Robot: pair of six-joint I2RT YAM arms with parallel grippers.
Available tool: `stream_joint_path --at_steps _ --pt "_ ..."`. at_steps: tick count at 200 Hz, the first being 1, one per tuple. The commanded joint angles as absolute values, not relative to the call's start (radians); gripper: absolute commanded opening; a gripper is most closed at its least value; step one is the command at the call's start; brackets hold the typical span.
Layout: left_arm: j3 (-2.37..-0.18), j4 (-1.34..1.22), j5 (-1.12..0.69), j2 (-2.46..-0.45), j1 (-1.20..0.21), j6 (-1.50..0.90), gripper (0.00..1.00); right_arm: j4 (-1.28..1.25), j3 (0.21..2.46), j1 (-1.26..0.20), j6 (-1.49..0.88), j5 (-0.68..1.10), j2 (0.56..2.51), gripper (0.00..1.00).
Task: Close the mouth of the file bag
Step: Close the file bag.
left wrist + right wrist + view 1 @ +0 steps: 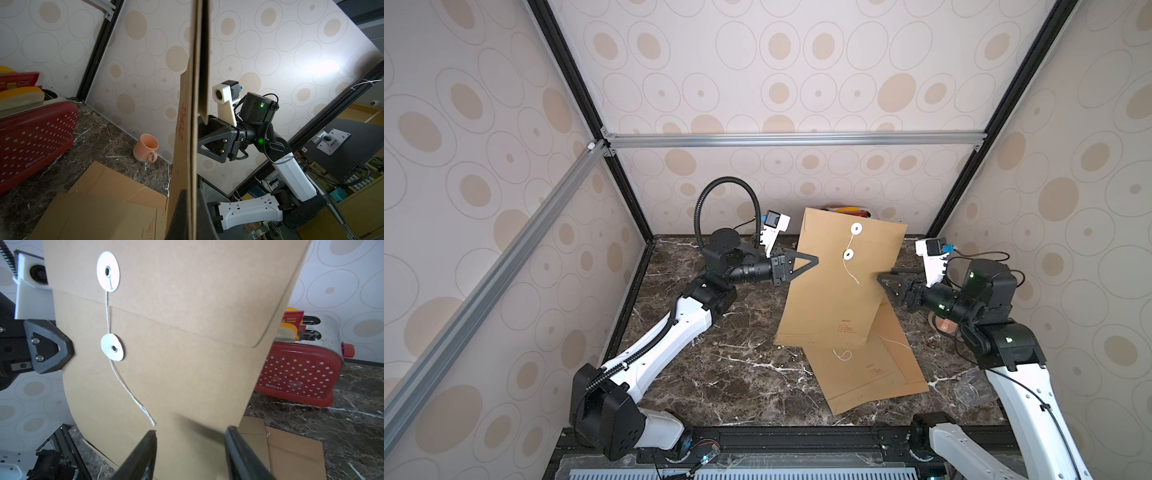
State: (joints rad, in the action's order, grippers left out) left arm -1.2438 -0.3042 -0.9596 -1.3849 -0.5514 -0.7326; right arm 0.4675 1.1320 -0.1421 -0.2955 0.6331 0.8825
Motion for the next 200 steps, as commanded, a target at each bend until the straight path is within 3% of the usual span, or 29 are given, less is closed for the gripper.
stream_joint_path --at_steps 1,33,59,127,151,179,183,188,200 --pt "-1.276 -0.345 -0.983 -1.344 -0.552 -0.709 0.00 0.385 1.097 -0.072 -0.310 0.825 0.894 0.57" --pt "-1.266 -0.400 -0.999 -1.343 -0.552 -0.743 0.00 0.075 0.975 0.075 -0.536 1.019 0.919 0.57" --pt "-1.268 -0.407 -1.006 -1.353 -0.549 -0.752 0.00 -0.169 0.915 0.085 -0.709 1.131 0.950 0.50" --pt "-1.265 -0.422 -0.995 -1.363 -0.550 -0.770 0.00 -0.249 0.874 0.083 -0.759 1.144 0.907 0.27" --pt "-1.264 -0.434 -0.997 -1.368 -0.550 -0.780 0.00 -0.275 0.870 0.074 -0.785 1.142 0.907 0.26" --pt "-1.265 -0.428 -0.996 -1.367 -0.550 -0.777 0.00 -0.284 0.870 0.054 -0.792 1.143 0.920 0.00" --pt "-1.268 -0.419 -0.996 -1.367 -0.550 -0.771 0.00 -0.284 0.868 0.051 -0.795 1.141 0.921 0.00" --pt "-1.270 -0.402 -0.991 -1.367 -0.550 -0.762 0.08 -0.282 0.867 0.051 -0.796 1.141 0.922 0.00" --pt "-1.282 -0.316 -0.948 -1.359 -0.550 -0.708 0.40 -0.267 0.866 0.051 -0.791 1.133 0.923 0.00"
